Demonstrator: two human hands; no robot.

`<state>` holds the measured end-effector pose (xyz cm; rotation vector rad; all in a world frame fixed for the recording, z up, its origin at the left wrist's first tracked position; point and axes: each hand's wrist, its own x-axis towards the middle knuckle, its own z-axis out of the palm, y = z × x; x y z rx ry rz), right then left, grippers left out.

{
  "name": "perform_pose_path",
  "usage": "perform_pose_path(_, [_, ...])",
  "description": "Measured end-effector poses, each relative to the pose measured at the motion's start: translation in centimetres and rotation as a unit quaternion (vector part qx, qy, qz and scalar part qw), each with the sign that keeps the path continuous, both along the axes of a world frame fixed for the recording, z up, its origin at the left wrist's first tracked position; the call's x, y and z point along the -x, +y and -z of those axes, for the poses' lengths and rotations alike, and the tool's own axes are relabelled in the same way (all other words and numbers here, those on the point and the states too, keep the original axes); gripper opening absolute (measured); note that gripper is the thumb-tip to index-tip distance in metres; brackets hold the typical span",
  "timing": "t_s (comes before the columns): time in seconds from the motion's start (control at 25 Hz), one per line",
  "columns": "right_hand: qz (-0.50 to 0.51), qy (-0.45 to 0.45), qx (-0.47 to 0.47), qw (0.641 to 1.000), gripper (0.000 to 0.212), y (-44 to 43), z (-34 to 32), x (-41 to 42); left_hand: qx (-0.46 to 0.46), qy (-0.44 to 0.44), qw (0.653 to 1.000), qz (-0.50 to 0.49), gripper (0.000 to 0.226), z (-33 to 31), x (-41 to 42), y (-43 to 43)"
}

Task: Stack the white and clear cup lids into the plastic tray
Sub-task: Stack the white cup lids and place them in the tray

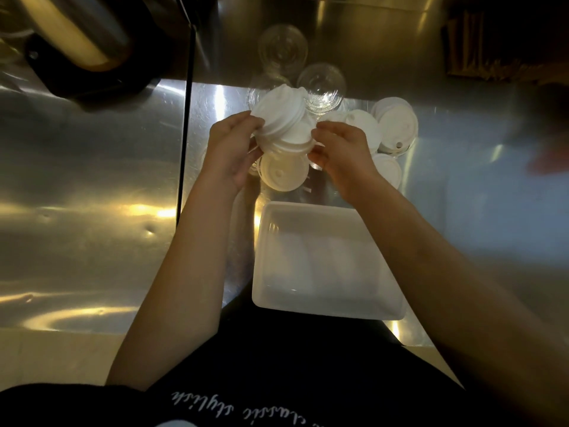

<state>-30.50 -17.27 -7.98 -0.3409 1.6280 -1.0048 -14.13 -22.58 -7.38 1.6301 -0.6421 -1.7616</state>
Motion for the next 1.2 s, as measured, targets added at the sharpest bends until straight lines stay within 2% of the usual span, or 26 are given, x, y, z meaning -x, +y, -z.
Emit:
perform_pose_path(0.2, [0.027,-0.097,0.013,0.995,0.03,2.9,-1.9,-0.2,-0.013,0.026,0.999,0.037,0.041,-1.8,-0.8,3.3])
perform_pose_path(0.4, [0.03,-0.116,0.031,0.992,0.015,6.1,-3.6,-0.6,0.011,0.051,0.993,0.103,0.051,-3.3,-2.3,6.5])
perform_pose_path(0.52, [0.034,-0.115,0.045,0.992,0.024,8.0,-4.3,-1.0,0.036,0.016,0.985,0.166,0.052,-3.9,-2.9,7.9])
perform_pose_path(0.6, [0.028,-0.102,0.055,0.993,0.027,9.2,-4.9,-1.1,0.028,0.019,0.982,0.185,0.043,-4.2,-2.8,8.9])
perform_pose_path(0.68, [0.009,-0.085,0.069,0.994,0.029,10.3,-5.3,-1.3,0.015,0.034,0.981,0.19,0.035,-4.8,-2.4,9.9])
perform_pose_path(0.88, [-0.002,-0.085,0.088,0.992,0.029,13.1,-6.1,0.4,0.027,0.058,0.984,0.167,0.035,-5.8,-0.4,14.2])
perform_pose_path(1.04, [-0.04,-0.081,0.093,0.992,0.035,15.9,-5.8,1.9,0.022,0.039,0.986,0.162,0.064,-5.6,1.1,17.4])
perform_pose_path(1.2, [-0.027,-0.139,0.105,0.984,0.031,18.6,-5.8,3.6,0.037,0.024,0.991,0.13,0.062,-5.9,3.3,20.6])
